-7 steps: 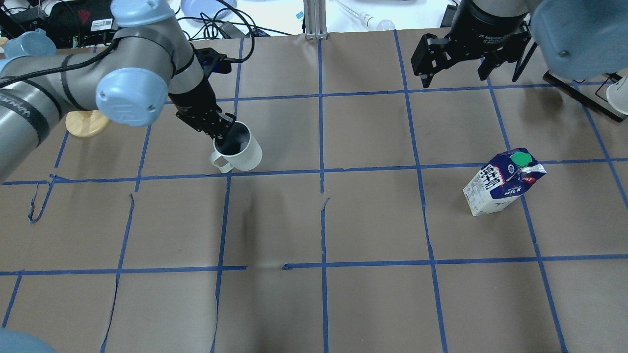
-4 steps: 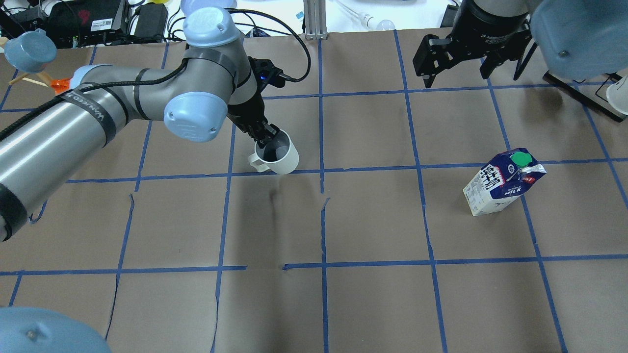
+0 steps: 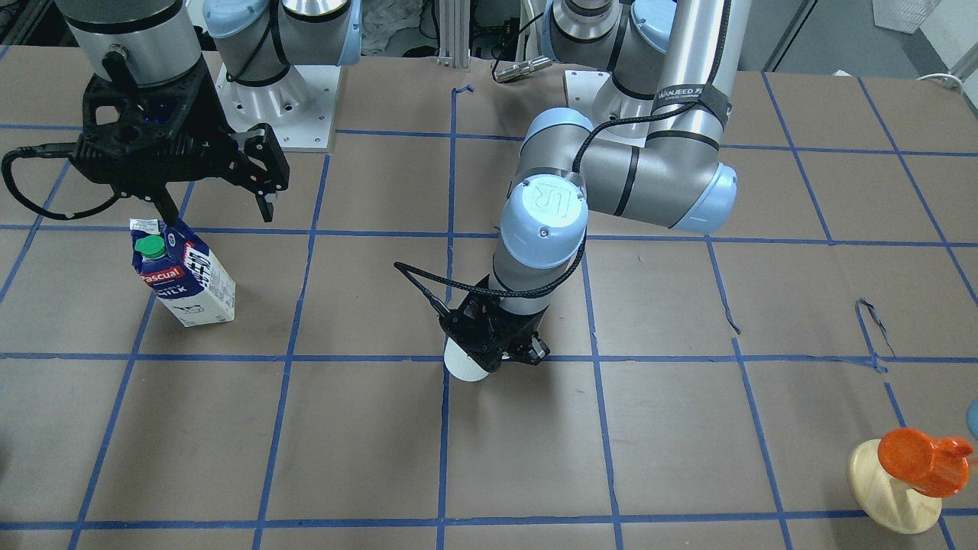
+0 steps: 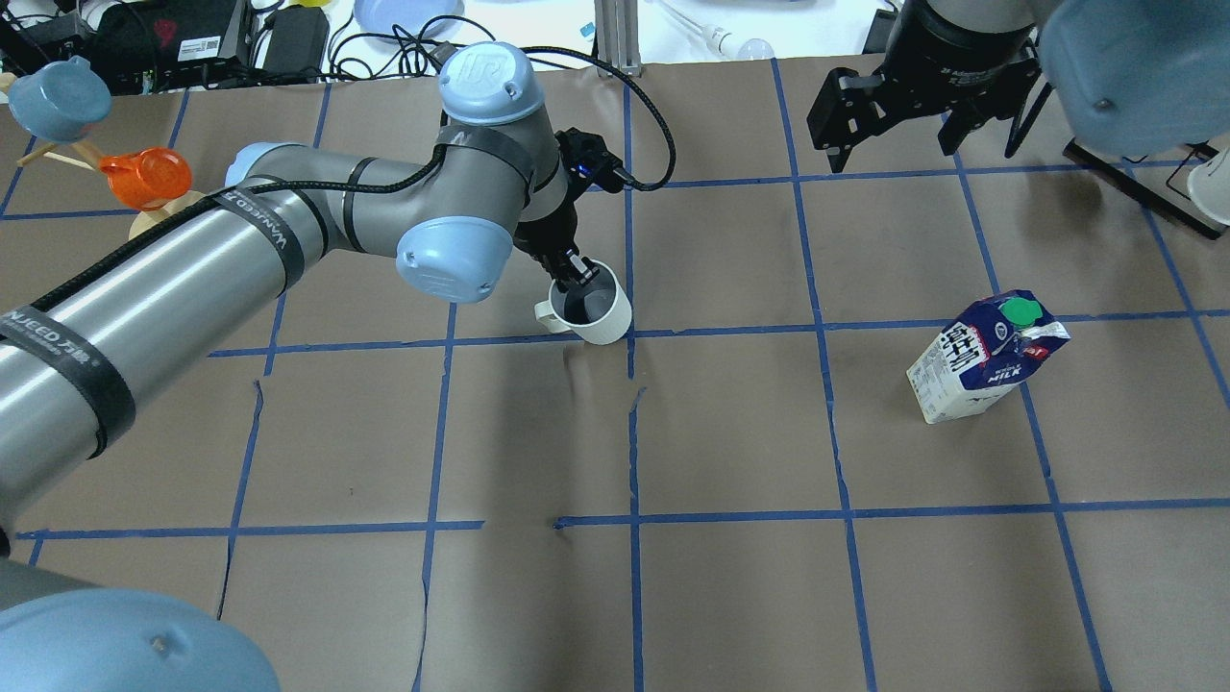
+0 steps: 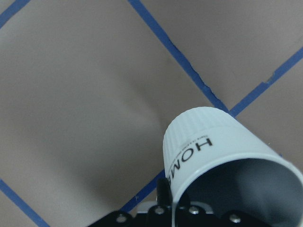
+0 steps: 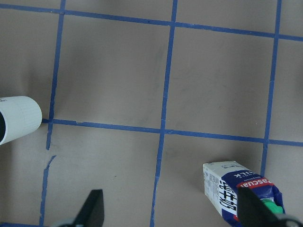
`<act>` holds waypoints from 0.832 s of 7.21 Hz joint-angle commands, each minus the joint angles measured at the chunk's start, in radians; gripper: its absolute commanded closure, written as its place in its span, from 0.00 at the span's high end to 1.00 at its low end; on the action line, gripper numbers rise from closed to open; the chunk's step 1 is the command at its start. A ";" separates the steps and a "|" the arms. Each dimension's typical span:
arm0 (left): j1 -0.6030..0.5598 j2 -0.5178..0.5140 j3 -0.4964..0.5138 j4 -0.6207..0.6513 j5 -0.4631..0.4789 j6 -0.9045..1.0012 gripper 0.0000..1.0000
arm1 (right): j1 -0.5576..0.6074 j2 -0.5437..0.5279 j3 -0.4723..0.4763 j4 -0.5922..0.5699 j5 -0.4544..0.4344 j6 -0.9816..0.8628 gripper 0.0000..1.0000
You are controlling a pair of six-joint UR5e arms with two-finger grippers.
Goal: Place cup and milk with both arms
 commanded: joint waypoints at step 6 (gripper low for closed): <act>-0.045 0.006 0.091 -0.114 0.011 0.024 1.00 | 0.000 0.005 0.002 0.006 -0.006 0.000 1.00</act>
